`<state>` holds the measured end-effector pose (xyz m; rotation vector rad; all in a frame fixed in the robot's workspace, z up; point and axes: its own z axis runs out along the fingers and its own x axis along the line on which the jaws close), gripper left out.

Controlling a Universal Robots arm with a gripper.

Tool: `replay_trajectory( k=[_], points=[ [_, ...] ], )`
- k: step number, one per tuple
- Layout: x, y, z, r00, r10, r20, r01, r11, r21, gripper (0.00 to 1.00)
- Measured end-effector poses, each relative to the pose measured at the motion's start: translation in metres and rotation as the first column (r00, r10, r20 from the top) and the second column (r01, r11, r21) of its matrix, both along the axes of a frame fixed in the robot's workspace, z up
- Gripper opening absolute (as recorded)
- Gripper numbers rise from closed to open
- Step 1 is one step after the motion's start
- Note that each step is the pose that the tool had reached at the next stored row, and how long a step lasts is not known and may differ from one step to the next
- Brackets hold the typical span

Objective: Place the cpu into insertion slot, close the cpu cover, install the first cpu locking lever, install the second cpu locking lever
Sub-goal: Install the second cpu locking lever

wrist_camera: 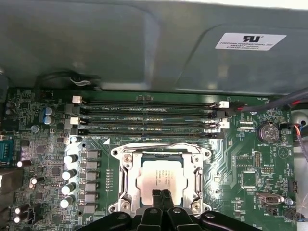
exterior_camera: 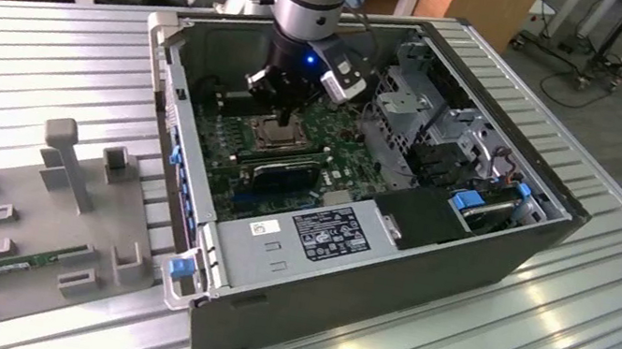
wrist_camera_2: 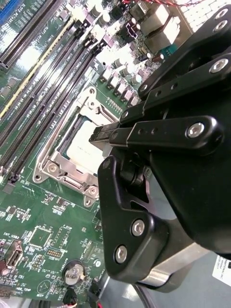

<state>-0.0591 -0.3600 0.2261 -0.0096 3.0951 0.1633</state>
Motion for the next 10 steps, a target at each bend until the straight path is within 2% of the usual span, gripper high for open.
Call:
replay_trajectory(
  k=[10],
  points=[
    [0.0004,0.0000,0.0057,1.0000,0.000,0.0000,0.000,1.0000,0.0007,0.11]
  ],
)
